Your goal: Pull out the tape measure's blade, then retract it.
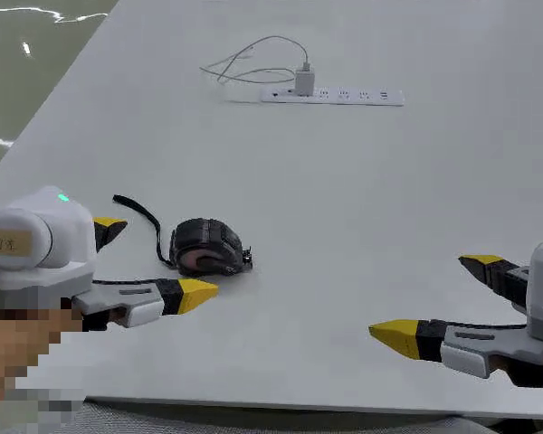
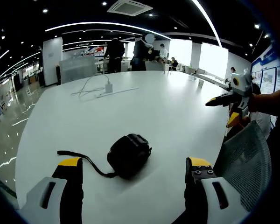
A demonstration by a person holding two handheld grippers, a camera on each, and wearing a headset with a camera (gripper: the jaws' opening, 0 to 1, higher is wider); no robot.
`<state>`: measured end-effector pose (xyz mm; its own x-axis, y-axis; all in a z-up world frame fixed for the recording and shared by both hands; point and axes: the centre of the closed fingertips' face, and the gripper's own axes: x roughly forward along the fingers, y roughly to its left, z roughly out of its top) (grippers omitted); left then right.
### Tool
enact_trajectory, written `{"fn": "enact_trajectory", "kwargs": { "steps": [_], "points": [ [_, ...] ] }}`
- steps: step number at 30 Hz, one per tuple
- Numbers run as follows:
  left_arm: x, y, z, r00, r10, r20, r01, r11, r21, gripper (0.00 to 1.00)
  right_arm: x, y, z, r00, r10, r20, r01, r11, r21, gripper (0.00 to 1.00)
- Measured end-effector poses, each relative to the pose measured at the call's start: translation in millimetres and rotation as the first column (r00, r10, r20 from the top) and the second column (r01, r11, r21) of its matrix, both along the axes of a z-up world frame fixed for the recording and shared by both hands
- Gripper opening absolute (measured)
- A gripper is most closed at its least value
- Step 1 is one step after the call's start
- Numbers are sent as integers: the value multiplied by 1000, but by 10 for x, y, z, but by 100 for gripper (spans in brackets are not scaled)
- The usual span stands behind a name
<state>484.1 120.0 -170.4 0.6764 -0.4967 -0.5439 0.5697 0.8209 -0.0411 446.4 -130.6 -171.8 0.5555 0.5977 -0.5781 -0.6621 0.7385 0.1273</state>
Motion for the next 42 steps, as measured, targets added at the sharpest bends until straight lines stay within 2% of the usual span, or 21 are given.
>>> {"fn": "enact_trajectory", "kwargs": {
  "steps": [6,8,12,14,16,17,18,20,21,23,25,29,32,33,35,39,42],
  "points": [
    [98,-60,-74,993,-118,1,117,991,57,79,28,-5,-10,1000,-8,-6,8,1000,-2,93],
    [114,-84,-111,989,-149,-11,149,987,65,77,33,-8,-16,1000,-11,-8,11,1000,-2,93],
    [195,-152,-155,972,-233,-2,232,969,88,76,36,-14,-44,1000,-10,-18,10,1000,-9,93],
    [229,-170,-199,964,-264,-13,264,959,102,74,43,-22,-57,1000,-10,-22,10,1000,-13,93],
    [262,-201,-225,952,-306,-8,305,946,114,72,49,-23,-51,1000,-11,-24,11,1000,-14,93],
    [255,-216,-246,944,-329,-17,328,937,118,71,55,-23,-51,1000,-11,-25,11,1000,-15,93],
    [234,-268,-265,925,-378,-22,378,919,111,70,62,-20,-52,1000,-11,-26,11,1000,-17,93],
    [249,-281,-302,909,-416,-25,415,900,132,70,71,-12,-54,1000,-9,-28,9,1000,-20,93],
    [246,-287,-340,896,-442,-43,443,886,139,69,79,-5,-54,1000,-7,-29,7,1000,-22,92],
    [275,-304,-352,888,-458,-39,458,878,137,67,91,10,-49,1000,-3,-28,2,1000,-25,92],
    [270,-318,-373,875,-481,-52,483,866,132,66,96,27,-33,1000,-3,-27,2,1000,-25,92],
    [299,-327,-430,858,-510,-63,514,847,137,64,115,43,-37,1000,-1,-29,1,1000,-26,92],
    [297,-353,-458,844,-533,-63,537,833,135,60,121,52,-43,999,0,-32,0,1000,-30,92],
    [303,-363,-480,836,-545,-61,548,825,142,59,123,56,-46,999,0,-33,-1,1000,-30,92],
    [325,-346,-529,836,-544,-73,549,822,154,58,123,67,-48,999,3,-34,-4,999,-32,92],
    [320,-351,-577,823,-561,-88,568,808,159,51,129,101,-51,999,11,-37,-12,999,-34,92],
    [338,-354,-590,822,-563,-89,569,806,161,48,138,124,-57,999,16,-39,-17,999,-35,92]
  ]
}}
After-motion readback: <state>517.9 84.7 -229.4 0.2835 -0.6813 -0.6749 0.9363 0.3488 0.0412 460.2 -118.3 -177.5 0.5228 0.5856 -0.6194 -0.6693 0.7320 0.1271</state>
